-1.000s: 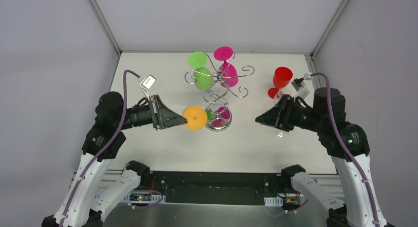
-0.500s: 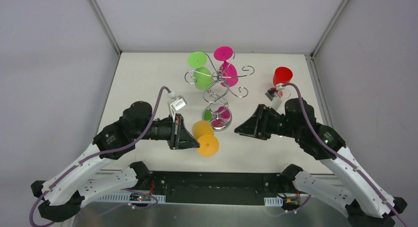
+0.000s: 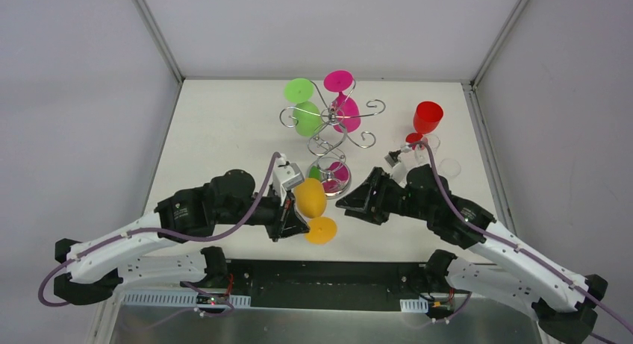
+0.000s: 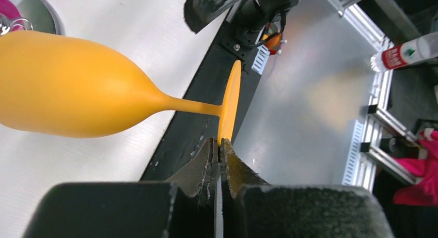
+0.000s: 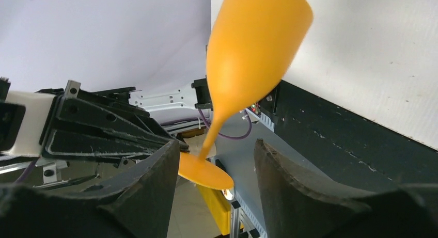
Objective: Take the wine glass off the wine glass rack
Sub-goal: Place the wine glass at the center of the board.
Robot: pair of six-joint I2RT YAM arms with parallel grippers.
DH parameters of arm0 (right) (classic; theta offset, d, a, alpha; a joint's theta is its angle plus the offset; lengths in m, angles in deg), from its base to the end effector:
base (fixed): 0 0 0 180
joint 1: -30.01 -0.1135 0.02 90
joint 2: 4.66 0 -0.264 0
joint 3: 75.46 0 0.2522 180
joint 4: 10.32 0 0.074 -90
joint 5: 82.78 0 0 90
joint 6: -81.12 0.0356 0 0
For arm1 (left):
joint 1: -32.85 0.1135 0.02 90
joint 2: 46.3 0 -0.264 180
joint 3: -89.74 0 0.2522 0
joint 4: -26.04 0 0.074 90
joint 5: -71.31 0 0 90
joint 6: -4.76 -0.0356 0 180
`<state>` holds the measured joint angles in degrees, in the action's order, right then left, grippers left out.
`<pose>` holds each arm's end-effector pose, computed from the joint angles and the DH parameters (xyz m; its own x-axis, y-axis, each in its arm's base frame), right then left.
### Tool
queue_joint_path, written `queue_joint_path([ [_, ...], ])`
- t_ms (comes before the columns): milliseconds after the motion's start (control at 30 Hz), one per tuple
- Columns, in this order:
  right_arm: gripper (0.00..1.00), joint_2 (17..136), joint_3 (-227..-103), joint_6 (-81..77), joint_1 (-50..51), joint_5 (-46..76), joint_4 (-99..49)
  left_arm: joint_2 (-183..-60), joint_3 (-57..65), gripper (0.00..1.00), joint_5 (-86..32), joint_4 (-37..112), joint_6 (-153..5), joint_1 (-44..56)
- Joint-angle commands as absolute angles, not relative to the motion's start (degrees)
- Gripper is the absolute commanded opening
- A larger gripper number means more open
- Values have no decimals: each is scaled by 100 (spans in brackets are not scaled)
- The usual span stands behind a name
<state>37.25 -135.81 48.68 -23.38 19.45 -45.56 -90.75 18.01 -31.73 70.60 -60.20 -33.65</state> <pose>0.0935 0.1385 0.3382 -0.8566 0.2300 -0.4618 -0.3402 0.4211 0.8408 0.0562 -0.1494 0.3817 -0.5218 0.1660 -0.8368 0.8371 0.2882 -0.4649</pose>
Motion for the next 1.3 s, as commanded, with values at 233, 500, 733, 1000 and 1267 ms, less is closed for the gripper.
queue_joint_path([
  [233, 59, 4004, -13310, 5510, -2886, 1745, -3349, -9510, 1340, 0, -1636, 7059, -7024, -4592],
  [500, 59, 4088, -13137, 5621, -3186, 1810, -3192, -9652, 1164, 0, -1218, 7170, -7256, -4970],
  [733, 57, 4265, -13126, 5698, -3507, 1718, -2985, -9730, 1039, 0, -1118, 7170, -7393, -5152],
  [1000, 47, 4460, -13132, 5805, -3668, 1750, -2683, -9911, 983, 0, -956, 7170, -7516, -5416],
  [1267, 24, 4374, -13057, 5858, -3756, 1669, -2625, -9825, 1040, 0, -898, 7161, -7526, -5469],
])
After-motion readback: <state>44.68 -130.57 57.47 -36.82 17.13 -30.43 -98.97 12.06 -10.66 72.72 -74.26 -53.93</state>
